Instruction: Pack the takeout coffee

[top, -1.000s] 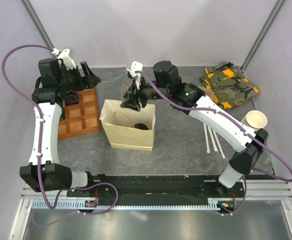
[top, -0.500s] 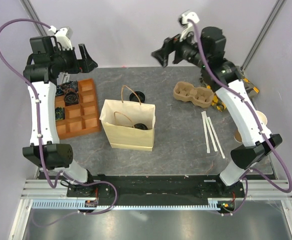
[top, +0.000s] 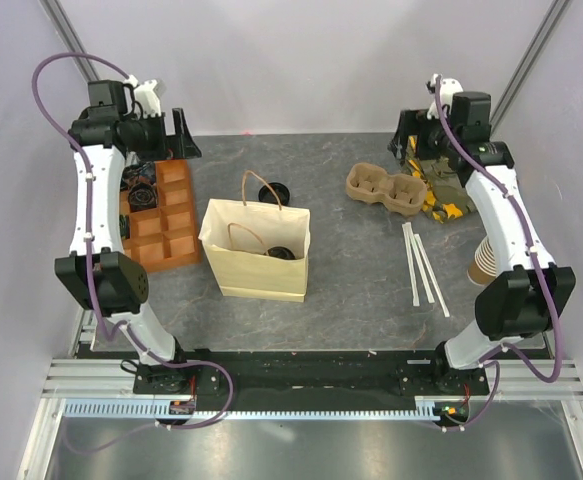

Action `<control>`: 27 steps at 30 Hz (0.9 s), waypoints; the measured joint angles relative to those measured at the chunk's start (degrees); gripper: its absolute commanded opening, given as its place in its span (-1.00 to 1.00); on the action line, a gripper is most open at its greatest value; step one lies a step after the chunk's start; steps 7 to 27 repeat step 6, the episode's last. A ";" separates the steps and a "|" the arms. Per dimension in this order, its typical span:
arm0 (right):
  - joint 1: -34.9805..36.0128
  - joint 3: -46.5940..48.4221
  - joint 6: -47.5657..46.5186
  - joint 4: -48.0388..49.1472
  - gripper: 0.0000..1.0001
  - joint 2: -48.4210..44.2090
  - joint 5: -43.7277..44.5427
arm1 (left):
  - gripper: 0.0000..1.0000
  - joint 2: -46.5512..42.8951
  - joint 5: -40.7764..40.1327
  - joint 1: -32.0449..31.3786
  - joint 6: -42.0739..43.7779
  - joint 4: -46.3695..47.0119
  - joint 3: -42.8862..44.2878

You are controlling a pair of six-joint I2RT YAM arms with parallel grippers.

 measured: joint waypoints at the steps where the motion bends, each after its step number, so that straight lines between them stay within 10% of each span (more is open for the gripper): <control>1: -1.05 -1.73 -0.33 -0.66 0.96 -0.02 0.20 | 1.00 0.00 -0.33 0.02 0.22 -0.11 -1.18; 27: -2.62 -7.02 -1.07 -2.21 0.96 -0.76 0.76 | 0.99 0.04 -2.27 0.02 1.84 -1.18 -5.29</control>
